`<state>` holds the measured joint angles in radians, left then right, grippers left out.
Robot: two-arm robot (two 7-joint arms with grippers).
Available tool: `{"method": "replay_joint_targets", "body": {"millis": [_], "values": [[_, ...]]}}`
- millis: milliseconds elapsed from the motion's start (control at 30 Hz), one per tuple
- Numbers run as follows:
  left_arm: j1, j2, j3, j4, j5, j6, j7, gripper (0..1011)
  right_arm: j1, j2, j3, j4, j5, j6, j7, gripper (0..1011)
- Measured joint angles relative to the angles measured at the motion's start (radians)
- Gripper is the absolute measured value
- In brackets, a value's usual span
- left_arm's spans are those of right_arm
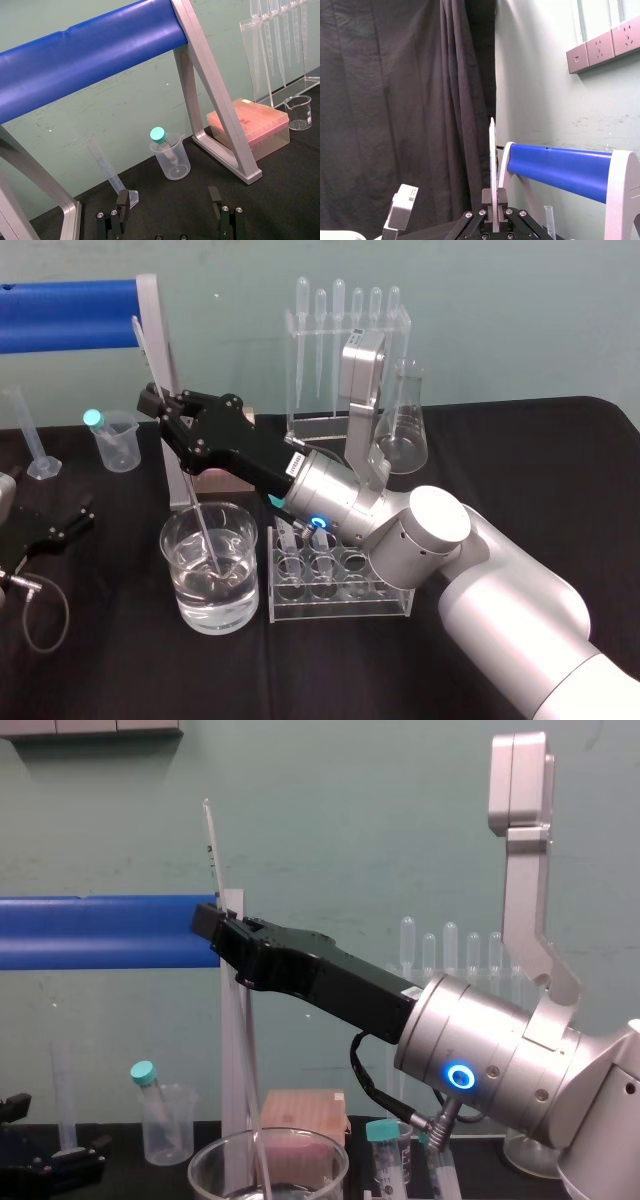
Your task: Hold the thermometer with one hand and immerse one end into the beaker, then reinsert it into the test tube rack.
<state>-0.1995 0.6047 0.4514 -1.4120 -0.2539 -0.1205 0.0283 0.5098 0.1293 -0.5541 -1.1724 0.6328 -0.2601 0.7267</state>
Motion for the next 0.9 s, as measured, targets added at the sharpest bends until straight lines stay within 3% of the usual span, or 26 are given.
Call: {"method": "replay_joint_targets", "body": {"millis": [900], "values": [[0.0, 0.0, 0.0, 0.0, 0.0, 0.0, 0.0, 1008, 0.0, 0.0, 0.0, 0.0, 0.0, 0.0, 0.0, 53]]}}
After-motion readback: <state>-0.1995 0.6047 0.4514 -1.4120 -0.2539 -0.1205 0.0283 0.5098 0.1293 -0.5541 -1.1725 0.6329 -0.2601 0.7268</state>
